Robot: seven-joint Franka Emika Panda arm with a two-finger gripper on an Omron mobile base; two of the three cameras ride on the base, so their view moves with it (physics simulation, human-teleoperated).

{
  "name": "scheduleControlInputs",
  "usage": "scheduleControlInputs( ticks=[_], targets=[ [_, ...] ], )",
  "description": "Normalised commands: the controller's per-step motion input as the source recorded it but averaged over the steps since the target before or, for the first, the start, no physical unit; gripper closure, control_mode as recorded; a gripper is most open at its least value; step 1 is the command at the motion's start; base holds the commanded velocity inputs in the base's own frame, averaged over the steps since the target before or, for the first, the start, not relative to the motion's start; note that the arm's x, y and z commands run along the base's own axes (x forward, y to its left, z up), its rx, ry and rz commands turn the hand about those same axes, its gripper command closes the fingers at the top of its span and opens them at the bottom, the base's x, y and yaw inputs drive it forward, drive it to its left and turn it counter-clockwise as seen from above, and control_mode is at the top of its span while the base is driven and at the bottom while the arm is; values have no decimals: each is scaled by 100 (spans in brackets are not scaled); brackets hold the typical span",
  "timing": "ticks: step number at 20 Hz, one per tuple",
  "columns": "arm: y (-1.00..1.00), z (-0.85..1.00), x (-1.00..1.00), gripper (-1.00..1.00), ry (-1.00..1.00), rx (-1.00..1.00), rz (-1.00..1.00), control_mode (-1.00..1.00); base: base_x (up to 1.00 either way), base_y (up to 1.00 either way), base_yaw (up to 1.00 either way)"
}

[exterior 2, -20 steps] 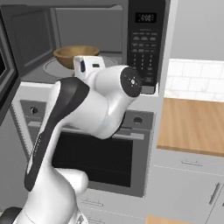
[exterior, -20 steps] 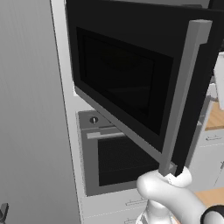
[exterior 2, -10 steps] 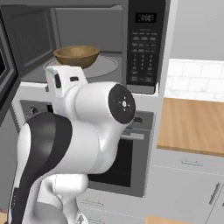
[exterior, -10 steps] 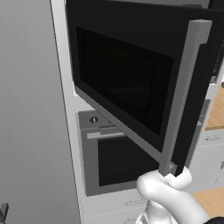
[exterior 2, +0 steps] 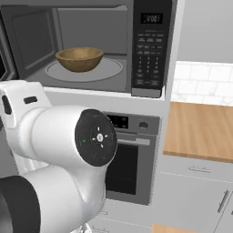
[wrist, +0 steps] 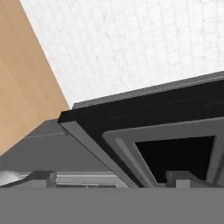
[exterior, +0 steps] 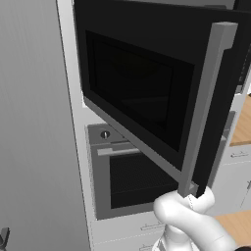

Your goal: Open the microwave, place the bowl with waffle inside the microwave, then close the microwave door and turn it on.

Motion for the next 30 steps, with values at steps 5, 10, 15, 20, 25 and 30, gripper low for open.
scheduleControlInputs(
  ticks=[5,10,15,20,25,30],
  targets=[
    [98,23,-75,-100,2,12,4,-100,0,0,0],
    [100,3,-75,-100,0,13,1,-100,0,0,0],
    [100,2,-12,-100,0,5,-7,-100,0,0,0],
    [96,0,50,-100,-7,1,-30,-100,0,0,0],
    [93,0,55,-100,-11,-1,-33,-100,0,0,0],
    [62,0,70,-100,-10,-10,-38,-100,0,0,0]
  ],
)
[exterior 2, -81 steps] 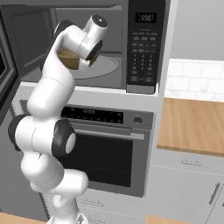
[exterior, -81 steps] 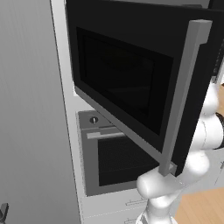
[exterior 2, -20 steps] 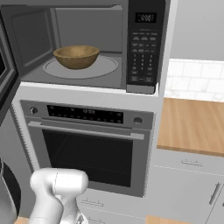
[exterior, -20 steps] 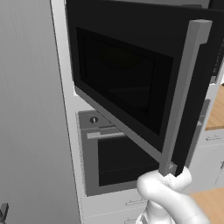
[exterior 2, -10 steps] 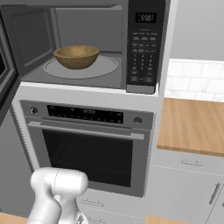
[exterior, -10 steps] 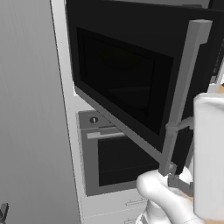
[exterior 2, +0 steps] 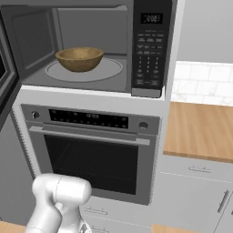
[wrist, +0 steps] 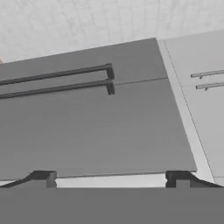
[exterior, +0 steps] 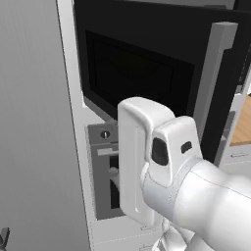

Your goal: Open the microwave, place the bowl with waffle inside the microwave, then close the microwave door and turn it on.

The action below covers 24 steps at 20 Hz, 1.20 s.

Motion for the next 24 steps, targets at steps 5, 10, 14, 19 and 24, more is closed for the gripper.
scheduleControlInputs(
  ticks=[5,10,14,19,24],
  targets=[
    [19,3,76,-100,-3,-16,-27,-100,0,0,0],
    [0,0,84,-100,0,-6,-20,-100,0,0,0],
    [-3,0,76,-100,0,0,-7,-100,0,0,0],
    [-20,0,64,-100,0,0,-15,-100,0,0,0],
    [-40,0,38,-100,-2,0,-29,-100,0,0,0]
  ],
)
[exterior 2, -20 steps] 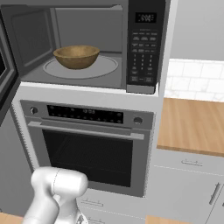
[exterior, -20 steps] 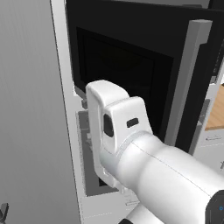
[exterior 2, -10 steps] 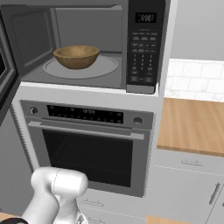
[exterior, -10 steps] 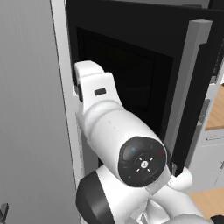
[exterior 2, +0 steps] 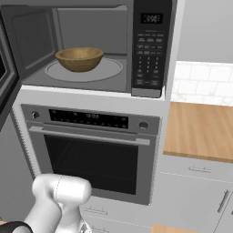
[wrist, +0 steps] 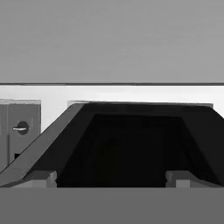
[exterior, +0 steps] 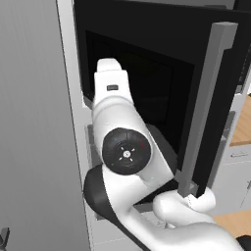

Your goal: Open the microwave, place the bowl with waffle inside the microwave, then close the microwave door and turn it on.

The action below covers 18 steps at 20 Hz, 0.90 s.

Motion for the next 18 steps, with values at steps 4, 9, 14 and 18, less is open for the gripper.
scheduleControlInputs(
  ticks=[4,9,14,18],
  targets=[
    [-49,0,31,-100,-3,0,-37,-100,0,0,0],
    [-55,0,31,-100,-3,0,-41,-100,0,0,0],
    [-60,1,21,-100,-3,0,-42,-100,0,0,0],
    [-63,12,25,-100,-3,1,-42,-100,0,0,0]
  ],
)
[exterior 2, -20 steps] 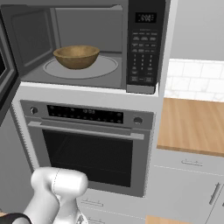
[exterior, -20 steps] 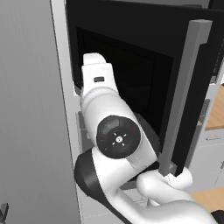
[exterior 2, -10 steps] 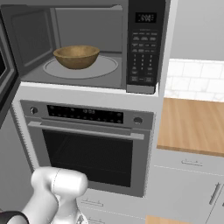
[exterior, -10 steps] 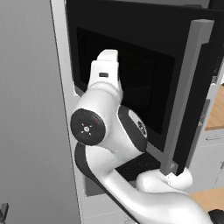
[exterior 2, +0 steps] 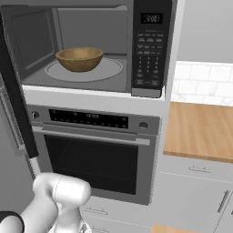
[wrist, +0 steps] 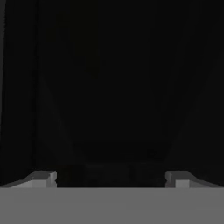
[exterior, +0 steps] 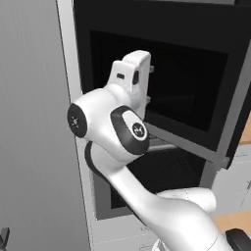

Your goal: Open the microwave, place the bowl with waffle inside the microwave, then close the microwave door and turn it on.

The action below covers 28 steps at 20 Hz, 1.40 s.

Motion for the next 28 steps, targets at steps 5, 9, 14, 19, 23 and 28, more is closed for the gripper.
scheduleControlInputs(
  ticks=[5,9,14,19,23,28],
  targets=[
    [-58,28,37,-100,-4,1,-34,-100,0,0,0],
    [-43,48,19,-100,-14,0,-8,-100,0,0,0],
    [-46,35,26,-100,-16,4,14,-100,0,0,0],
    [-65,6,13,-100,-8,31,37,-100,0,0,0],
    [-62,-20,54,-100,0,43,48,-100,0,0,0],
    [-39,-42,74,-100,1,36,56,-100,0,0,0]
  ],
)
